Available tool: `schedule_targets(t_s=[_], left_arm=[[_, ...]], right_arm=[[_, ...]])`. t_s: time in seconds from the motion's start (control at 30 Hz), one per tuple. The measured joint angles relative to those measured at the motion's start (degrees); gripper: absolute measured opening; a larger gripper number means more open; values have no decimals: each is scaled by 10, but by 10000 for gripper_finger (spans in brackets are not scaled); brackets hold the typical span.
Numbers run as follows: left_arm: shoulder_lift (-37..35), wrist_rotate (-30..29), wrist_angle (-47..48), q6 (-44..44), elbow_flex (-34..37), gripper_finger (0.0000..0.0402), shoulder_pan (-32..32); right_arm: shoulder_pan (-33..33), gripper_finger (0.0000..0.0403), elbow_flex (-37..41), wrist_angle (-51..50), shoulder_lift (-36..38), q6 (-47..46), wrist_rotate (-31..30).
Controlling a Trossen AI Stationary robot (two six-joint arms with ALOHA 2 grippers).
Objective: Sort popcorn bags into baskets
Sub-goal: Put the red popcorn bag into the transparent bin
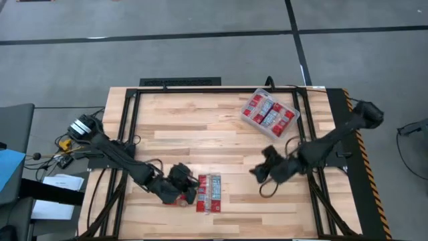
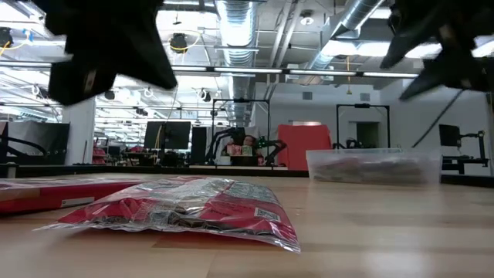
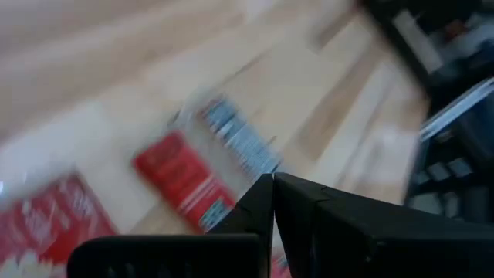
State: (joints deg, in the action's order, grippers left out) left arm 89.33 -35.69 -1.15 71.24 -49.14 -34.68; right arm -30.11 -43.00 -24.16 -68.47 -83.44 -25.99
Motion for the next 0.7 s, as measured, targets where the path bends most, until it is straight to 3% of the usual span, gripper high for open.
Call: schedule_targets(t_s=[0.13,0.37,0.53,0.7], left_arm=[[69,29,4,20,-30,0,0],[122,70,30,46,-56,0,0],[136,85,95,60,-55,0,-1],[165,102,82,54,-53,0,1]], right_arm=[[-27,276,1,100,-108,-63,-32],[-26,281,-40,299,-288,-102,-24],[-9,281,-124,330,-399,-108,18],[8,281,-214,328,-481,-82,64]])
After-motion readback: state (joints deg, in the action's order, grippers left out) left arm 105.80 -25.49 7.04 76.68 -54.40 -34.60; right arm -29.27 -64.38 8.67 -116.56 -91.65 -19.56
